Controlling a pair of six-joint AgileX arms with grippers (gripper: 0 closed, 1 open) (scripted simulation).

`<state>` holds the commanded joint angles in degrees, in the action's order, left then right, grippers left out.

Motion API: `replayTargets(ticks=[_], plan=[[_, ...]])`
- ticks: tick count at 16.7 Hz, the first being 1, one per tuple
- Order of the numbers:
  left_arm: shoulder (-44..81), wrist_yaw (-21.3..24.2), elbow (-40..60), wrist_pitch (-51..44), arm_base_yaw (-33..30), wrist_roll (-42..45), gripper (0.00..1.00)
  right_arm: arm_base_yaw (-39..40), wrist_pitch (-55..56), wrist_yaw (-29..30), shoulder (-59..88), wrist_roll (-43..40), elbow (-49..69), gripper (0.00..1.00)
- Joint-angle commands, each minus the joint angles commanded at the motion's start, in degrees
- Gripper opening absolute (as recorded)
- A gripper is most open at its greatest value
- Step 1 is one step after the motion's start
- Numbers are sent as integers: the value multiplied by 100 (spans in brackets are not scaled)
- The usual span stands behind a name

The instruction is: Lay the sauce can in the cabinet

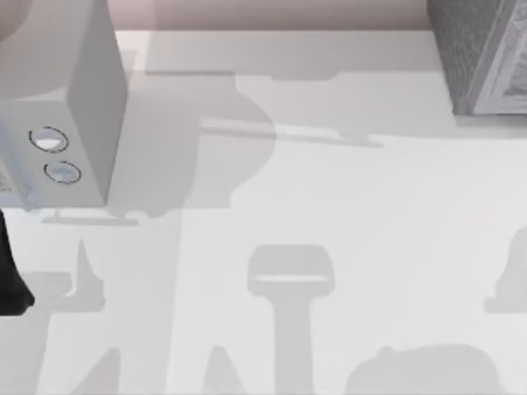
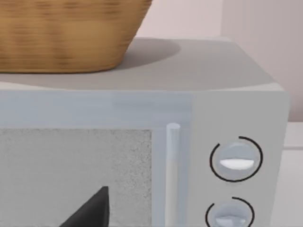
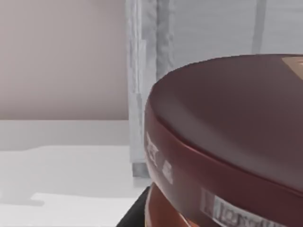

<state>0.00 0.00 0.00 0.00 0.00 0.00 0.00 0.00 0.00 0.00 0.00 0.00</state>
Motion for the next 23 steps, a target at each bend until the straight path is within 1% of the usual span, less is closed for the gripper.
replayTargets(ticks=[4, 7, 10, 15, 20, 23], plan=[[0, 0, 0, 0, 0, 0, 100, -29, -56, 95, 169, 14, 162, 0], [0, 0, 0, 0, 0, 0, 100, -77, -322, 346, 739, 35, 806, 0], [0, 0, 0, 0, 0, 0, 100, 17, -684, 511, 1695, 90, 1976, 0], [0, 0, 0, 0, 0, 0, 100, 257, -1311, 680, 3360, 193, 4484, 0], [0, 0, 0, 0, 0, 0, 100, 537, -1918, 787, 4724, 227, 6030, 0], [0, 0, 0, 0, 0, 0, 100, 727, -2268, 831, 5627, 182, 7317, 0]])
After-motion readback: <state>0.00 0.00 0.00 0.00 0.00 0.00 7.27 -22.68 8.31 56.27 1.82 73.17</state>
